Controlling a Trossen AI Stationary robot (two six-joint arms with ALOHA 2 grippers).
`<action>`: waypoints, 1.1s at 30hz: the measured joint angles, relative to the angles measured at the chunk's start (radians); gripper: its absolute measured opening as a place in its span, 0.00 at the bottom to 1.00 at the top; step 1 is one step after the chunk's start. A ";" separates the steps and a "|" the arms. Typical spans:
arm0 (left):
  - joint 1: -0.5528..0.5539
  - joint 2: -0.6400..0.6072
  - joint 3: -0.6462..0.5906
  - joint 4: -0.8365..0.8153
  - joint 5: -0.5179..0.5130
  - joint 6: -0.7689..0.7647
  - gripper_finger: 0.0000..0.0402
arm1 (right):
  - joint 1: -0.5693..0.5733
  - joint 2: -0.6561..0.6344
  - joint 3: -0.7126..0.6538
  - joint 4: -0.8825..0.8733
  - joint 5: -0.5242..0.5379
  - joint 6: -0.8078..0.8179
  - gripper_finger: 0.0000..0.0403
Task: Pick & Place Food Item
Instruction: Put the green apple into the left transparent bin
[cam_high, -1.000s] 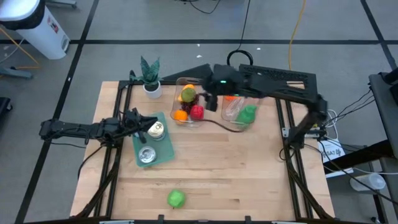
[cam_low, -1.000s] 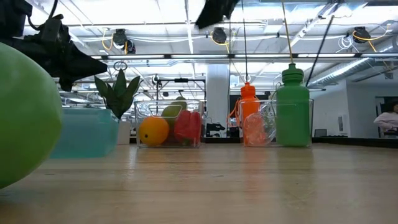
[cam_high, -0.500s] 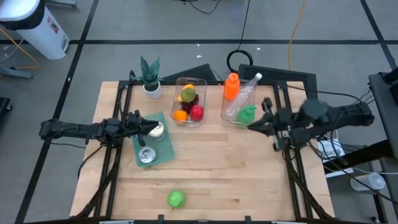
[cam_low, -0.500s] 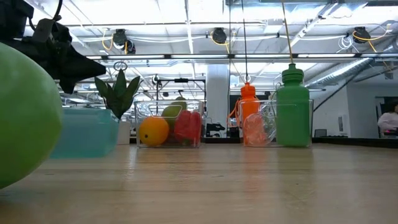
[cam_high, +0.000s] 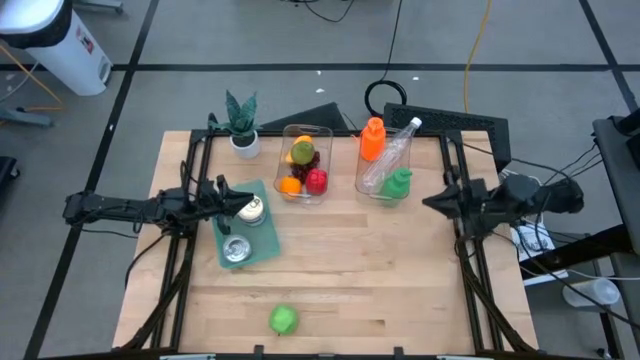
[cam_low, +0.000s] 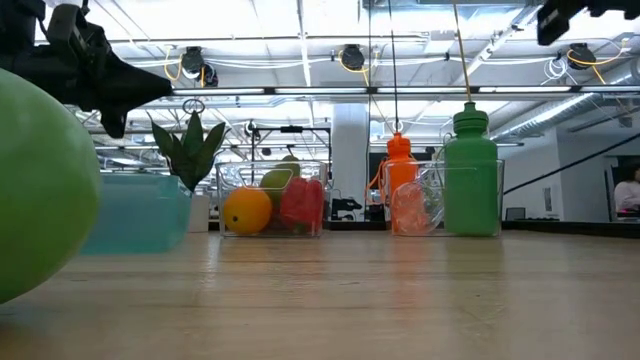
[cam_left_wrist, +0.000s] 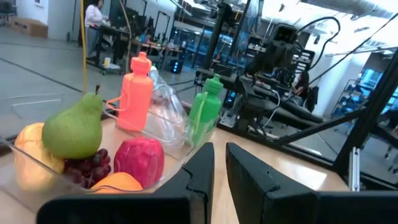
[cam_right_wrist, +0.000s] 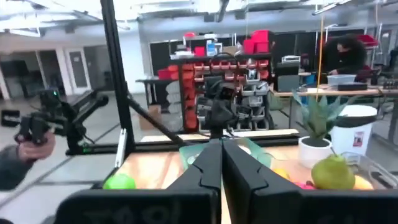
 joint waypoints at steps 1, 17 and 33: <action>0.000 0.000 0.000 0.001 0.000 -0.004 0.12 | -0.010 -0.024 0.001 -0.024 -0.009 0.016 0.00; -0.015 0.000 0.000 -0.040 0.017 -0.013 0.12 | -0.051 -0.060 -0.291 0.081 -0.110 0.124 0.00; -0.146 0.000 0.000 -0.059 0.070 0.000 0.12 | -0.118 -0.074 -0.298 0.026 -0.109 0.074 0.00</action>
